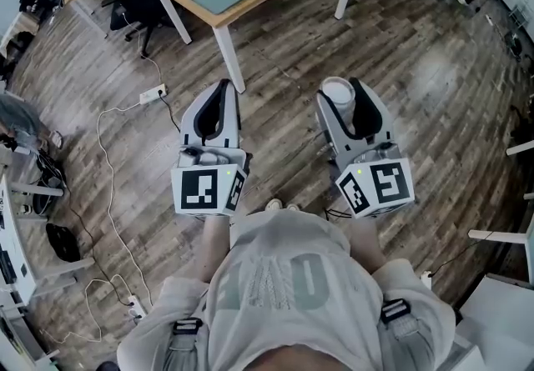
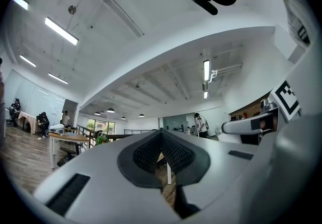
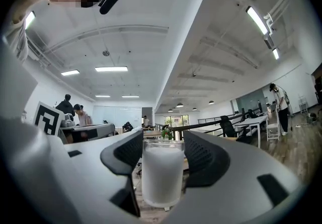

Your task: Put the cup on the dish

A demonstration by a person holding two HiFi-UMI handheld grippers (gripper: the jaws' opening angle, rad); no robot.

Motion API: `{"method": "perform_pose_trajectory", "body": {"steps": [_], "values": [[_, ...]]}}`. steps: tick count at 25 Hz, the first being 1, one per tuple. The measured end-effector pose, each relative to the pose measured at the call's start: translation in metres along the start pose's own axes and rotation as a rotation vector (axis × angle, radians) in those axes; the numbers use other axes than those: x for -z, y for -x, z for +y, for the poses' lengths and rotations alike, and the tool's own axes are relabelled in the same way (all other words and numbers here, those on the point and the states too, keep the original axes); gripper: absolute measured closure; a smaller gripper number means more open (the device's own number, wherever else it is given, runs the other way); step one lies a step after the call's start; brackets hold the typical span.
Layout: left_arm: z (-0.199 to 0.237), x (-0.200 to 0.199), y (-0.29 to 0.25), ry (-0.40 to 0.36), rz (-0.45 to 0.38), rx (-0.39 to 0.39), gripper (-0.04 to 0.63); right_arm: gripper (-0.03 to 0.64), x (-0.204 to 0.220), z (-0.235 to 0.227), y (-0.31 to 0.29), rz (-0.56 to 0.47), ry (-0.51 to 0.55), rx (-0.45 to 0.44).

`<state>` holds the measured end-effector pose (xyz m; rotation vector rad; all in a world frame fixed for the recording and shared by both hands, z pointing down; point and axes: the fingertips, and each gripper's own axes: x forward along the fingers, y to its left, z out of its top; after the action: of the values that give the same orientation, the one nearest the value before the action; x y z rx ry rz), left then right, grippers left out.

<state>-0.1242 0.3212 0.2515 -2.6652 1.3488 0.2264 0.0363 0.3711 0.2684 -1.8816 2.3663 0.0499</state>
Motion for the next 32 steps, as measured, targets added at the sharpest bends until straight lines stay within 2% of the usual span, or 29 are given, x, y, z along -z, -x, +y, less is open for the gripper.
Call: {"method": "perform_pose_trajectory", "body": {"steps": [9,13,17,23,32], "values": [[-0.022,0.016,-0.019,-0.042,0.022,-0.019,0.586,0.363,0.021,-0.036,-0.001,0.029,-0.026,-0.009],[-0.007,0.027,-0.028,-0.036,0.036,-0.054,0.586,0.364,0.036,-0.041,-0.012,0.056,-0.056,-0.029],[0.015,0.042,-0.058,-0.024,0.031,-0.075,0.586,0.364,0.044,-0.055,-0.038,0.059,-0.048,-0.024],[0.055,0.065,-0.135,-0.012,0.032,-0.07,0.586,0.364,0.053,-0.091,-0.107,0.061,-0.032,-0.002],[0.141,0.081,-0.279,-0.006,0.021,-0.053,0.586,0.364,0.044,-0.137,-0.269,0.049,-0.015,-0.007]]}}
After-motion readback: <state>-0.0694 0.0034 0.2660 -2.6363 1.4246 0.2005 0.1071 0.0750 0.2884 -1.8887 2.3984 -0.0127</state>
